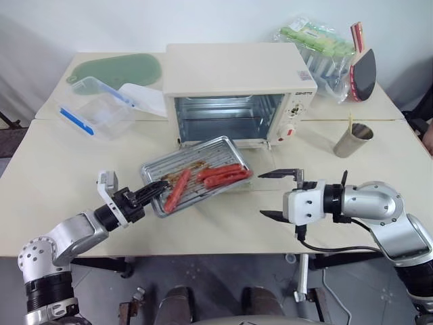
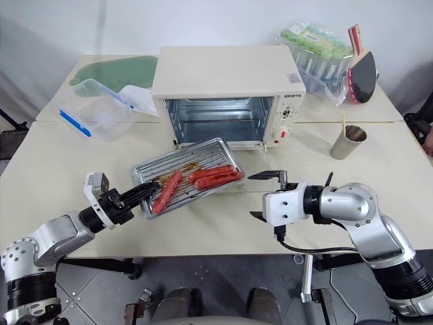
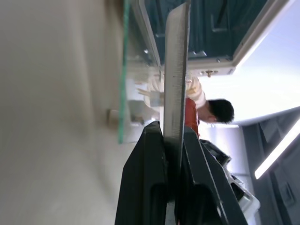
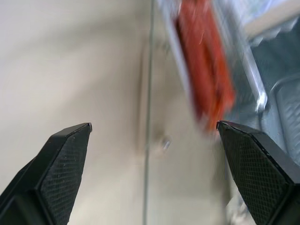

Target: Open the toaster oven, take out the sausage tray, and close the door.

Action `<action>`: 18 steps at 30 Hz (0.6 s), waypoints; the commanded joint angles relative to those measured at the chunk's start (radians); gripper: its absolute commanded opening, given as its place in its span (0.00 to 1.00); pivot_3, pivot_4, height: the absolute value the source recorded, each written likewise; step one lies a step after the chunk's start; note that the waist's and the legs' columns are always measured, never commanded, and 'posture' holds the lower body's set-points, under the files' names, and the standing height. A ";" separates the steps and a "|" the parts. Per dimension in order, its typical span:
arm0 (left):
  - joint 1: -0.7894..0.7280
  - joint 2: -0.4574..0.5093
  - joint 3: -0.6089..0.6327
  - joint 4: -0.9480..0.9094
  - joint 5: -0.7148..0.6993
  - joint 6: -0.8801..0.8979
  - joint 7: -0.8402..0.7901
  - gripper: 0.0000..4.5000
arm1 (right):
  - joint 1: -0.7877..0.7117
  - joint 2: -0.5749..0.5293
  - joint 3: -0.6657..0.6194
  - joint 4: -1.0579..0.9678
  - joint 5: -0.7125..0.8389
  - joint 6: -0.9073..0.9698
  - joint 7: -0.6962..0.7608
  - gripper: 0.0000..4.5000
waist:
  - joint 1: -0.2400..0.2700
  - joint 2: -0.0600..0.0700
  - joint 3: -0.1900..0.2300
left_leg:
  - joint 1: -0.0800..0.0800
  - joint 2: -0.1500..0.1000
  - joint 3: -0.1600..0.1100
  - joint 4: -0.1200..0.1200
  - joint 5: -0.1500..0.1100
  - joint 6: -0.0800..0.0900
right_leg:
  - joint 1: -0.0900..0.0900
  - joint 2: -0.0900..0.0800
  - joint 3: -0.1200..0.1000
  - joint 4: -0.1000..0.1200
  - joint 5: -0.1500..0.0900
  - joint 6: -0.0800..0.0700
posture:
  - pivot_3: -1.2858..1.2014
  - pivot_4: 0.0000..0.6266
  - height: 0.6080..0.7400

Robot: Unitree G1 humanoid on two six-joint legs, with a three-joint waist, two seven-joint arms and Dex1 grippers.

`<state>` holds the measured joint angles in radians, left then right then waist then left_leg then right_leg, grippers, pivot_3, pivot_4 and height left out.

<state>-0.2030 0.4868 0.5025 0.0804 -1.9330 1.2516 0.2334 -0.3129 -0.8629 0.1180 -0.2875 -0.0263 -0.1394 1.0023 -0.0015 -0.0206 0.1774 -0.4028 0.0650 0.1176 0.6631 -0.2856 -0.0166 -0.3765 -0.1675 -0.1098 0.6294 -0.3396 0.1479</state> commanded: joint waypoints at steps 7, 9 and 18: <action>0.096 0.000 0.086 -0.115 -0.039 -0.028 -0.068 0.00 | -0.004 -0.049 -0.061 0.158 0.026 -0.055 0.015 0.99 | 0.000 0.000 0.000 | 0.000 0.000 0.000 0.000 0.000 0.000 | 0.000 0.000 0.000 -0.001 0.000 0.000 | 0.52 0.24 1.00; 0.122 0.001 0.099 -0.129 -0.039 -0.034 -0.078 0.00 | -0.011 -0.045 -0.065 0.197 0.029 -0.062 0.011 0.99 | 0.000 0.000 0.000 | 0.000 0.000 0.000 0.000 0.000 0.000 | 0.000 0.000 0.000 -0.001 0.000 0.000 | 0.52 0.24 1.00; 0.265 -0.012 0.196 -0.218 -0.039 -0.081 -0.121 0.00 | -0.067 -0.024 -0.067 0.416 0.015 -0.098 -0.012 0.96 | -0.001 0.000 0.000 | 0.000 0.000 0.000 0.000 0.000 0.000 | 0.000 0.000 0.000 -0.002 0.000 0.000 | 0.52 0.24 1.00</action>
<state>0.0554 0.4787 0.6588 -0.0851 -1.9341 1.1854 0.1472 -0.3625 -0.8891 0.0706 0.1181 -0.0127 -0.2056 1.0034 -0.0026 -0.0202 0.1776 -0.4028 0.0651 0.1180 0.6633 -0.2859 -0.0163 -0.3762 -0.1675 -0.1096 0.6278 -0.3396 0.1478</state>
